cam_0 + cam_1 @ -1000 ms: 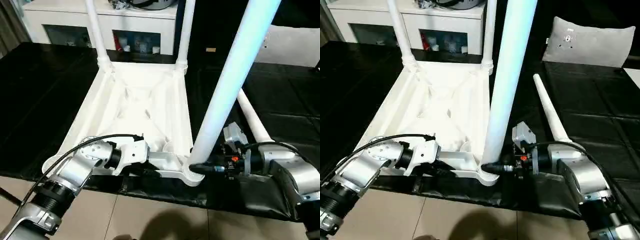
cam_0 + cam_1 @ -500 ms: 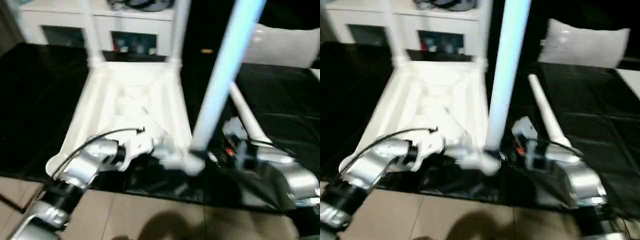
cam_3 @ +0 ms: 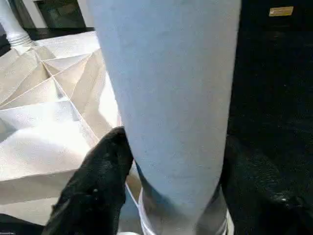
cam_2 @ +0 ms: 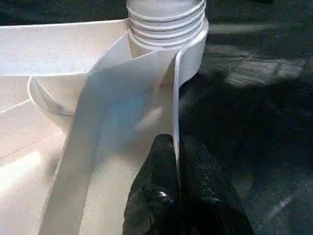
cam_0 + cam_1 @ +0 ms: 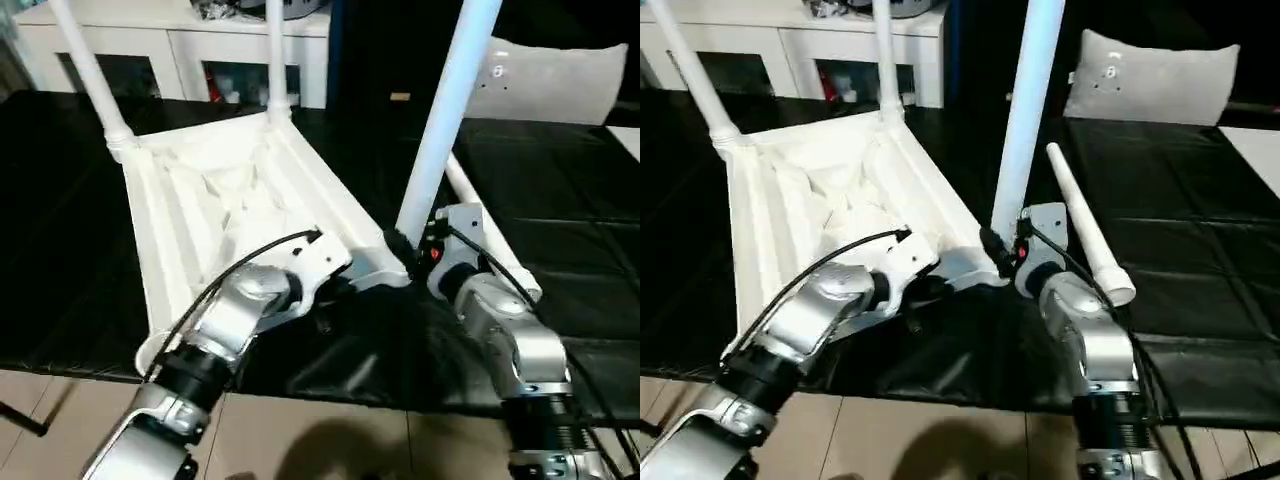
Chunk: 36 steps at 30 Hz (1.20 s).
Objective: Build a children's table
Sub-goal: Rotate leg to tighten
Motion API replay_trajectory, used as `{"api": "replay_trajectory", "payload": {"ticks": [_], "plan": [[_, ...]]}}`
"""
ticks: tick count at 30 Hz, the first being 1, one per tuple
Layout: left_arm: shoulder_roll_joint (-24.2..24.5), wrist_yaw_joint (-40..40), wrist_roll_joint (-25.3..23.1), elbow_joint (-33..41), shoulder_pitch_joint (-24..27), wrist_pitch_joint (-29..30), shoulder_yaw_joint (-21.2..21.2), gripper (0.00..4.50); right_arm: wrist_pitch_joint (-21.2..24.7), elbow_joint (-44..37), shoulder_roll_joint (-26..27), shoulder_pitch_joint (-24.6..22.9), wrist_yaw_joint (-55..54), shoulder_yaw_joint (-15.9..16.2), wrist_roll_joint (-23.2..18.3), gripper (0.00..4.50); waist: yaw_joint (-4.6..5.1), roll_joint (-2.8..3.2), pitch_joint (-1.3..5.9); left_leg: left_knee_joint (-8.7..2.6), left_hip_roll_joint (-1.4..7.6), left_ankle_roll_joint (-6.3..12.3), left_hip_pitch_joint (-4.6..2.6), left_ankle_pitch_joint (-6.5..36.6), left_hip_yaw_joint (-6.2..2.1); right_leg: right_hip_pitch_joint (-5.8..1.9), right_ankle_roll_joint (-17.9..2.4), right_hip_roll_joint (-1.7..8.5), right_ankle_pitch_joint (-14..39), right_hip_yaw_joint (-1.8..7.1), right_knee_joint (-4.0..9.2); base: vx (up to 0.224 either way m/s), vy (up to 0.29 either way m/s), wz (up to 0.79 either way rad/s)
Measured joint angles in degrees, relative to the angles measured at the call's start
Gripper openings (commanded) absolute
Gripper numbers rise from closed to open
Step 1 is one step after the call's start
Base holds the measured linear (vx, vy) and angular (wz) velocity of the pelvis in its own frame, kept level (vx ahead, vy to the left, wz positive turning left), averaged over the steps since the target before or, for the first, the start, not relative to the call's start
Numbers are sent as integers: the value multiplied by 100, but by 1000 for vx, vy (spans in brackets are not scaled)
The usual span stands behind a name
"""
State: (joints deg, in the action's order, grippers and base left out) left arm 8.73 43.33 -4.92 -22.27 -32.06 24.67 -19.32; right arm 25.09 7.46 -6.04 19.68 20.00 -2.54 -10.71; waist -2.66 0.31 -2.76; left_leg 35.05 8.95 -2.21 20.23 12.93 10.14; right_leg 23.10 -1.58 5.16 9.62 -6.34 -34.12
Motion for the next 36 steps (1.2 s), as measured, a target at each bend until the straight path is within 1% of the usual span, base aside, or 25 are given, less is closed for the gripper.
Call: {"api": "replay_trajectory", "payload": {"ticks": [1, 4, 6, 7, 9, 11, 12, 14, 15, 17, 19, 21, 23, 24, 25, 26, 28, 30, 33, 36], "plan": [[2, 0, 5, 9, -3, 0, 0, 0, -39, 0, -59, -2, 69, 26, 11, 308, -7, 6, -2, -5, 0, 0, 2, 0, 1, 2, 0, 0, 0, 0, 4, 0, 0, 0], [61, 30, 39, 25, -3, -16, -11, 0, -110, 1, -346, -22, 499, 128, 8, 318, -21, 21, -11, -7, 0, 2, 2, -2, 1, 4, -1, -1, 0, -2, 4, 0, 0, 0], [158, 147, 59, 28, -1, -96, -39, 0, -186, 1, -629, -69, 920, 156, -51, 347, -45, 28, -16, -8, 0, 7, 3, -5, 1, 4, -1, 0, 0, -3, 4, 0, 0, 0], [238, 238, 72, 37, 1, -147, -59, 0, -220, 1, -835, -93, 1230, 190, -96, 353, -49, 22, -21, -9, 0, 7, 3, -5, 1, 5, -1, 0, 0, -3, 2, 0, 0, 0], [344, 348, 71, 49, 14, -252, -67, 0, -281, 1, -1037, -102, 1624, 227, -154, 355, -46, 21, -22, -9, 2, 9, 4, -8, 1, 7, -3, -2, -1, -4, 1, 0, 0, 0], [457, 492, 73, 49, 33, -376, -67, 0, -351, 15, -1229, -101, 1959, 258, -216, 389, -45, 17, -24, -9, 2, 13, 5, -10, 1, 8, -5, -2, -2, -4, 1, 0, 0, 0], [502, 538, 73, 49, 44, -420, -67, 0, -395, 18, -1302, -99, 2100, 271, -226, 389, -45, 17, -24, -8, 2, 13, 4, -11, 1, 8, -5, -2, -2, -4, 1, 0, 0, 0], [733, 843, 126, 91, 116, -629, -73, 0, -566, 108, -1582, -80, 2651, 373, -294, 418, -44, 18, -24, -9, 2, 14, 5, -10, 1, 8, -4, -2, -2, -4, 3, 0, 0, 0], [819, 935, 154, 105, 144, -705, -73, 0, -616, 147, -1656, -63, 2843, 390, -319, 418, -49, 18, -24, -8, 2, 14, 5, -10, 1, 8, -4, -2, -2, -5, 2, 0, 0, 0], [1030, 1232, 232, 141, 219, -920, -80, 0, -748, 213, -1883, 8, 3382, 533, -350, 418, -57, 18, -24, -7, 2, 14, 7, -10, 1, 8, -5, -2, -2, -5, 2, 0, 0, 0], [1200, 1539, 301, 191, 287, -1103, -93, 0, -792, 222, -2107, 15, 3872, 584, -457, 418, -82, 18, -24, -7, 2, 15, 8, -10, 1, 8, -5, -1, -2, -6, 4, 0, 0, 0], [1312, 1751, 336, 230, 342, -1250, -111, 0, -794, 225, -2215, 16, 4195, 659, -505, 418, -110, 17, -25, -7, 2, 15, 8, -10, 1, 7, -5, -1, -2, -6, 5, 0, 0, 0], [1444, 1974, 368, 230, 365, -1447, -160, 0, -799, 245, -2354, 21, 4539, 740, -543, 418, -156, 17, -25, -4, 2, 15, 5, -10, 1, 7, -6, 0, -3, -6, 4, 0, 0, 0], [1499, 2059, 394, 231, 367, -1507, -189, 0, -801, 267, -2410, 24, 4688, 765, -558, 404, -177, 17, -24, -4, 2, 15, 5, -10, 1, 6, -6, 0, -3, -6, 4, 0, 0, 0], [1557, 2177, 404, 231, 376, -1606, -213, 0, -810, 315, -2467, 27, 4868, 809, -570, 404, -206, 17, -24, -3, 2, 15, 1, -10, 1, 5, -7, 0, -4, -6, 4, 0, 0, 0], [1595, 2265, 412, 231, 379, -1664, -233, 0, -825, 376, -2489, 30, 4974, 841, -578, 385, -227, 16, -24, -3, 2, 15, -2, -10, 1, 5, -7, 0, -4, -6, 2, 0, 0, 0], [1693, 2456, 449, 257, 388, -1744, -282, 0, -854, 530, -2523, 55, 5175, 944, -578, 377, -258, 17, -24, -2, 2, 14, -10, -11, 1, 5, -8, 0, -4, -6, 0, 0, 0, 0], [1778, 2617, 483, 303, 402, -1773, -316, 0, -955, 693, -2525, 102, 5305, 990, -574, 353, -265, 17, -24, -2, 3, 14, -12, -11, 1, 5, -9, 1, -5, -6, -2, 0, 0, 0], [1818, 2791, 513, 305, 415, -1836, -324, 0, -1033, 856, -2527, 224, 5473, 1012, -573, 332, -269, 17, -24, 4, 3, 14, -12, -11, 1, 5, -12, 2, -7, -6, -3, 0, 0, 0], [1833, 2891, 518, 305, 414, -1891, -352, 0, -1076, 897, -2502, 358, 5622, 1050, -578, 294, -273, 17, -24, 5, 3, 14, -12, -11, 1, 4, -13, 2, -7, -7, -5, 0, 0, 0]]}}
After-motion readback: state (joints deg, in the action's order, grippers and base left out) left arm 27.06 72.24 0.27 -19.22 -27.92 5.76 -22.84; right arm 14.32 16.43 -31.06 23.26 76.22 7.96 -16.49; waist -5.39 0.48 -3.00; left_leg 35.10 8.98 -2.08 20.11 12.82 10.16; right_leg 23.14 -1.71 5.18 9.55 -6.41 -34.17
